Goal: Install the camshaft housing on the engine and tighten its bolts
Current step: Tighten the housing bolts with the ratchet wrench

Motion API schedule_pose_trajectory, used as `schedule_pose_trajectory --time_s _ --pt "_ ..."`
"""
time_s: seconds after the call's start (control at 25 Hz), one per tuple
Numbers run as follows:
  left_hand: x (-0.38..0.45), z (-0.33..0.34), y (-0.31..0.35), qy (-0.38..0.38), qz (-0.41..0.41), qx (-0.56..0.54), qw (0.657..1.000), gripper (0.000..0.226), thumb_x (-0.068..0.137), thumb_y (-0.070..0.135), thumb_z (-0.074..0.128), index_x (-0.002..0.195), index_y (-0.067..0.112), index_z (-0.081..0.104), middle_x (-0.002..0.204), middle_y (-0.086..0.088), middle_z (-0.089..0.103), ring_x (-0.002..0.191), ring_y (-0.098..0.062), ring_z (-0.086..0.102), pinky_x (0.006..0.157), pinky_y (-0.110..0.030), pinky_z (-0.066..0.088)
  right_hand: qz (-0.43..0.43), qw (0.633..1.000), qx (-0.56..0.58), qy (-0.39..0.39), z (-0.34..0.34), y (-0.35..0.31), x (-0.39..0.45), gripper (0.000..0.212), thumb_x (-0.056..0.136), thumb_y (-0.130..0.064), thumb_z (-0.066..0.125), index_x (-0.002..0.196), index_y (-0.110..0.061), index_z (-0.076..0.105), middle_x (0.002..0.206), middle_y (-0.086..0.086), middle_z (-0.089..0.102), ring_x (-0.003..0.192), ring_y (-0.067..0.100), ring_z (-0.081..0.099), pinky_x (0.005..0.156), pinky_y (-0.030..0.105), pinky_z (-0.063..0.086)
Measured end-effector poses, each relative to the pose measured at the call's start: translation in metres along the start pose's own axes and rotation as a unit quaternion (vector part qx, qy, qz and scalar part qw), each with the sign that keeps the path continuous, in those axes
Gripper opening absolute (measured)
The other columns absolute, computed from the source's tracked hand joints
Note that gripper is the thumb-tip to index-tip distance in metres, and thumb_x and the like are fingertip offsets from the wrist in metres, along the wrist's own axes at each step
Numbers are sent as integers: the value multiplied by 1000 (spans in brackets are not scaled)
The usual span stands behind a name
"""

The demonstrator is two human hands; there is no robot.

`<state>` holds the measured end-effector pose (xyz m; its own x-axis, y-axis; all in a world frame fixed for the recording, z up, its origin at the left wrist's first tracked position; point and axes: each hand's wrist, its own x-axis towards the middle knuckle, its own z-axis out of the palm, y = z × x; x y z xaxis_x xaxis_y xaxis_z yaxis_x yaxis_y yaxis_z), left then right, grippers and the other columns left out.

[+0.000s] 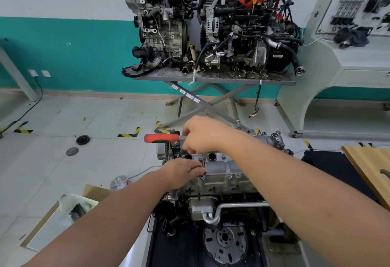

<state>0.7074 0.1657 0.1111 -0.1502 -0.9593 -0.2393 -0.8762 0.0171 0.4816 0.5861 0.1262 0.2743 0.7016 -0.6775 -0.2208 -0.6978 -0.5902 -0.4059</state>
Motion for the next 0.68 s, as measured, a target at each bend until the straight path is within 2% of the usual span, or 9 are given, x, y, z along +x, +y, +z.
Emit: schedule_pose_trajectory --time_s 0.04,0.12,0.16,0.28,0.32,0.48,0.52,0.64,0.68 --pt "-1 0 0 2 -1 -3 1000 32 102 55 39 92 32 58 89 8 62 90 -17 60 87 -40 49 18 995 96 -28 -2 4 1 16 91 -12 63 103 -4 68 82 8 76 63 17 68 58 25 52" --pt "-1 0 -3 5 0 -3 1000 30 102 55 39 87 34 55 83 9 58 86 -17 58 85 -40 48 61 955 283 -57 -1 8 -1 10 94 -8 62 97 0 66 75 9 76 52 16 66 52 21 52" --pt "-1 0 -3 7 5 4 1000 31 102 56 39 87 34 54 83 9 58 87 -17 58 84 -39 48 86 919 380 -55 1 9 -1 10 95 -7 60 97 2 64 72 10 75 49 16 64 51 22 52" --pt "0 1 -3 12 12 9 1000 29 101 57 38 90 36 55 90 7 62 90 -18 59 86 -38 47 139 770 623 4 14 13 1 6 95 -4 58 92 0 59 55 3 61 43 13 54 51 23 49" --pt "0 1 -3 15 16 6 1000 28 102 57 38 91 38 55 90 7 62 90 -17 58 86 -38 47 144 737 659 25 17 14 1 4 94 -3 57 90 -2 58 51 0 56 41 12 51 52 22 46" --pt "0 0 -5 21 26 0 999 37 102 55 38 104 29 63 88 8 64 86 -14 59 82 -37 47 150 682 712 74 28 15 -2 9 94 -8 56 85 -9 56 50 -4 53 43 11 50 55 22 40" --pt "0 1 -4 21 25 0 999 38 102 55 37 106 28 64 84 9 63 85 -14 58 81 -37 48 151 650 739 89 29 15 -2 13 97 -11 56 83 -11 55 51 -3 54 44 12 51 56 23 41" --pt "1 1 -3 25 21 4 999 38 103 55 37 106 28 64 75 13 58 80 -13 56 80 -36 48 119 515 838 138 37 19 -3 24 100 -13 53 76 -14 52 54 -1 55 54 16 56 61 27 42" --pt "1 1 -3 25 20 6 999 38 103 55 36 106 29 63 78 12 59 81 -14 57 81 -36 48 98 491 853 148 41 22 -4 25 98 -10 55 74 -14 51 56 -1 55 60 17 57 64 28 41"
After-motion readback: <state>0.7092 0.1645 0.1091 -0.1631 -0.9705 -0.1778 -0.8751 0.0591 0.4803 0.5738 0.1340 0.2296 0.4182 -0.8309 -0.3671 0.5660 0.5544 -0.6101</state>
